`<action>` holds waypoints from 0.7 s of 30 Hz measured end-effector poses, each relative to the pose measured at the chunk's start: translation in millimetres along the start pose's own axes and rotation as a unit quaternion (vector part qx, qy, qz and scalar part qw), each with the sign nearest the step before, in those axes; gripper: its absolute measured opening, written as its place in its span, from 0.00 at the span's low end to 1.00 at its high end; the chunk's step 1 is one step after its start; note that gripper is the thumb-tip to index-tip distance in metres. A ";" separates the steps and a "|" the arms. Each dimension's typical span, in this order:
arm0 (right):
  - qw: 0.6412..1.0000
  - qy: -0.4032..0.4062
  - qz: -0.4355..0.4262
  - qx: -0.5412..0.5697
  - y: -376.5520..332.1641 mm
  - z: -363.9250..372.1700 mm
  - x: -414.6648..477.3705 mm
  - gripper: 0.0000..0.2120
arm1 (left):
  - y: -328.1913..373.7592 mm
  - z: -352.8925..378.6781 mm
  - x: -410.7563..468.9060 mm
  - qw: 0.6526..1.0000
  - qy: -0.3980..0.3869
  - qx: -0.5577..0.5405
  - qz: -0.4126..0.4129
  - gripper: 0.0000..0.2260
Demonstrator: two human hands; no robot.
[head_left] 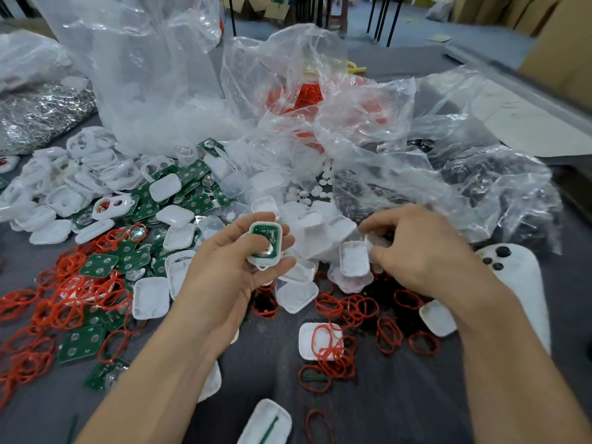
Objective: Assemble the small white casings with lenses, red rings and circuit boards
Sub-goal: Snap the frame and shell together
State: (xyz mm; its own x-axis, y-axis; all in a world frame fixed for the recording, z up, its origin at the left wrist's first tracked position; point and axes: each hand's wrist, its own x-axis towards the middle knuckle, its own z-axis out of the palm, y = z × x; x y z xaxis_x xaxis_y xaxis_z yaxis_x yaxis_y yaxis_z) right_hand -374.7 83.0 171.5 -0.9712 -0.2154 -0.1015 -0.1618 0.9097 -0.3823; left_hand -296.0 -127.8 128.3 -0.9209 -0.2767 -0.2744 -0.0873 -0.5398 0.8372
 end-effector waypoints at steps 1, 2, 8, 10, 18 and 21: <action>1.000 -0.004 0.003 -0.003 -0.6 0.0 -0.4 0.16 | 0.3 0.1 -0.2 1.000 0.002 -0.002 -0.001 0.14; 1.000 -0.005 0.006 0.001 -0.1 0.5 -0.5 0.18 | 0.5 -0.1 -0.2 1.000 0.004 -0.004 -0.003 0.14; 0.998 0.047 -0.011 0.034 7.5 9.0 -1.5 0.21 | 0.2 -2.1 0.9 1.000 0.000 -0.001 -0.001 0.13; 0.985 0.141 -0.041 0.089 8.1 4.4 -3.8 0.23 | -1.3 -1.9 1.0 1.000 -0.003 0.011 0.004 0.14; 0.922 0.121 -0.201 0.307 -66.0 54.0 -27.9 0.27 | -3.5 1.7 -0.8 0.999 -0.021 0.046 0.015 0.13; 0.920 0.147 -0.203 0.302 -65.9 62.7 -27.5 0.28 | -2.2 0.9 -1.1 1.000 -0.017 0.024 0.010 0.15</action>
State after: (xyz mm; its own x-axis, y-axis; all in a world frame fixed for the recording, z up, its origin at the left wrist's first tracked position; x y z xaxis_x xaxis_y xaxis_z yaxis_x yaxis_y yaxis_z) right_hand -326.3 6.7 141.9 -0.8715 -0.3078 0.3817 -0.4819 0.3936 -0.7829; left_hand -295.1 -125.6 127.2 -0.9347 -0.2606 -0.2416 -0.0853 -0.4955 0.8644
